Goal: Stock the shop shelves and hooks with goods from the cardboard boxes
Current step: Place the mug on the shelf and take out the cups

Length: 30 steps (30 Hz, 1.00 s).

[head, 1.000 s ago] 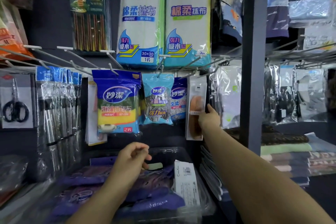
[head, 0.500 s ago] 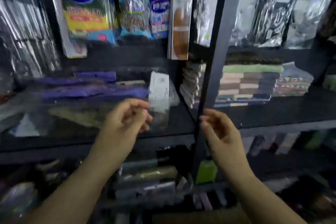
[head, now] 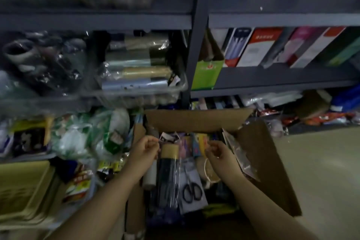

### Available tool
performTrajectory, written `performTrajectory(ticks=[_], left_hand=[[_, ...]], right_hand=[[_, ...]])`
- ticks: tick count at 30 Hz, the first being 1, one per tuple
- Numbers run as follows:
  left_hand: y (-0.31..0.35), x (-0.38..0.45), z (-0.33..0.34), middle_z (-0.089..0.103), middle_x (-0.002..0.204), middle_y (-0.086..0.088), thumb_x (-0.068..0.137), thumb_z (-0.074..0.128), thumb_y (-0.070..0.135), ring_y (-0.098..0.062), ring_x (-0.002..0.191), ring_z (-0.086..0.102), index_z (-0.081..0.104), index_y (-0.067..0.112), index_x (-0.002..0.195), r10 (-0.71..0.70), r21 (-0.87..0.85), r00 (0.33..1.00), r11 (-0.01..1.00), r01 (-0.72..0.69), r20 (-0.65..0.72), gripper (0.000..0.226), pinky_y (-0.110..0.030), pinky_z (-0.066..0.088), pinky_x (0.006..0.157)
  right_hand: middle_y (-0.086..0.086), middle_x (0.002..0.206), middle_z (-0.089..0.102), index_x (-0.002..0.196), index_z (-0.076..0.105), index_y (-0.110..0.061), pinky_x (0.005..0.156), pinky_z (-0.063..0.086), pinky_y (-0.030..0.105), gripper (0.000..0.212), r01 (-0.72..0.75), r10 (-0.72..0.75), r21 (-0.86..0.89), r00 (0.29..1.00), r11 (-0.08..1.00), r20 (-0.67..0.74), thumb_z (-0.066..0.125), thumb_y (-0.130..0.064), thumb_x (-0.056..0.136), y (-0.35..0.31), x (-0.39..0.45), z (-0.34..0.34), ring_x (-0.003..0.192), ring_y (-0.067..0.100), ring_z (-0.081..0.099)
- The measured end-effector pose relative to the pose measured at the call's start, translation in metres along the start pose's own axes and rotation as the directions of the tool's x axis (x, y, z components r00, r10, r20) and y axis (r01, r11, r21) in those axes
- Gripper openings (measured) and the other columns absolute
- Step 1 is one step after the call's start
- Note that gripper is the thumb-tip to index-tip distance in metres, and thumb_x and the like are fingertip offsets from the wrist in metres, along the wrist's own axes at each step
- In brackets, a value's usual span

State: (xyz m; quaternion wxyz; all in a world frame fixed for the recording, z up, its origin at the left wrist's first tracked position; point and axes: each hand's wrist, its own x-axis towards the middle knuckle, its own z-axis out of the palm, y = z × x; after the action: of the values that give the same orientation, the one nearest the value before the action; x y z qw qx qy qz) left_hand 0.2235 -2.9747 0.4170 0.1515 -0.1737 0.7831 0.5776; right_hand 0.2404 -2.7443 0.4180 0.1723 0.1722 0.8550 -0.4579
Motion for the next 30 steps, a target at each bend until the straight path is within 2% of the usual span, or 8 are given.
performTrajectory(ticks=[4,7,9,13,19,22,26,30], left_hand=[[-0.046,0.001,0.019,0.059,0.079,-0.006,0.095,0.051,0.008,-0.016,0.061,0.053,0.057,0.009,0.099,-0.156,0.063,0.988,0.986,0.156,-0.009,0.008,-0.024,0.039,0.054],[-0.063,-0.004,0.032,0.058,0.084,-0.003,0.095,0.052,0.014,-0.017,0.072,0.056,0.055,0.015,0.103,-0.209,0.136,0.978,0.969,0.208,-0.007,0.009,-0.025,0.04,0.058],[-0.069,-0.006,0.04,0.058,0.091,-0.002,0.094,0.054,0.018,-0.02,0.084,0.059,0.053,0.021,0.105,-0.227,0.191,0.974,0.956,0.22,0.013,0.011,-0.027,0.044,0.064],[-0.071,-0.014,0.056,0.057,0.091,0.002,0.094,0.054,0.019,-0.017,0.086,0.058,0.053,0.02,0.109,-0.19,0.268,0.981,0.948,0.173,0.038,0.015,-0.027,0.046,0.07],[-0.071,-0.024,0.062,0.056,0.092,0.005,0.094,0.054,0.019,-0.014,0.087,0.056,0.053,0.016,0.114,-0.147,0.313,0.988,0.941,0.127,0.042,0.021,-0.029,0.045,0.077],[-0.074,-0.029,0.063,0.053,0.09,0.009,0.094,0.054,0.017,-0.014,0.089,0.055,0.052,0.018,0.114,-0.192,0.277,0.981,0.945,0.173,0.04,0.02,-0.031,0.047,0.078],[-0.081,-0.033,0.066,0.057,0.093,0.002,0.093,0.055,0.013,-0.015,0.088,0.055,0.053,0.012,0.12,-0.196,0.25,0.98,0.95,0.185,0.019,0.027,-0.025,0.043,0.069],[-0.075,-0.033,0.072,0.056,0.102,0.001,0.094,0.056,0.016,-0.007,0.085,0.054,0.048,0.012,0.127,-0.215,0.219,0.973,0.956,0.193,0.081,0.035,-0.02,0.043,0.069]], right_hand=[[-0.003,0.104,0.061,0.122,0.055,-0.018,0.067,0.04,0.02,0.03,-0.143,0.14,-0.082,0.99,0.986,-0.032,0.057,-0.025,0.094,0.044,0.003,0.004,0.086,0.01,0.054],[0.006,0.119,0.059,0.122,0.052,-0.017,0.077,0.046,0.029,0.039,-0.232,0.23,-0.162,0.973,0.959,-0.03,0.064,-0.028,0.087,0.076,0.005,0.006,0.093,0.016,0.056],[0.011,0.133,0.049,0.132,0.043,-0.017,0.092,0.047,0.036,0.063,-0.259,0.269,-0.223,0.963,0.94,0.018,0.071,-0.035,0.079,0.089,0.008,0.011,0.11,0.023,0.054],[0.011,0.153,0.015,0.151,0.006,-0.024,0.112,0.027,0.042,0.106,-0.307,0.345,-0.253,0.931,0.917,0.12,0.076,-0.043,0.075,0.091,0.018,0.027,0.139,0.033,0.024],[0.013,0.155,0.012,0.151,-0.008,-0.028,0.113,0.022,0.05,0.119,-0.348,0.382,-0.338,0.923,0.874,0.037,0.075,-0.053,0.071,0.096,0.04,0.045,0.14,0.038,0.015],[0.014,0.151,0.022,0.15,-0.002,-0.026,0.111,0.024,0.049,0.121,-0.354,0.372,-0.389,0.928,0.85,-0.033,0.078,-0.055,0.065,0.1,0.047,0.049,0.138,0.036,0.022],[0.008,0.142,0.024,0.141,0.015,-0.031,0.108,0.032,0.052,0.107,-0.27,0.269,-0.353,0.962,0.896,-0.052,0.083,-0.044,0.06,0.095,0.044,0.041,0.131,0.036,0.03],[-0.001,0.141,0.011,0.143,0.013,-0.038,0.101,0.044,0.044,0.107,-0.104,0.112,-0.197,0.993,0.975,0.031,0.085,-0.029,0.064,0.083,0.026,0.014,0.129,0.032,0.035]])
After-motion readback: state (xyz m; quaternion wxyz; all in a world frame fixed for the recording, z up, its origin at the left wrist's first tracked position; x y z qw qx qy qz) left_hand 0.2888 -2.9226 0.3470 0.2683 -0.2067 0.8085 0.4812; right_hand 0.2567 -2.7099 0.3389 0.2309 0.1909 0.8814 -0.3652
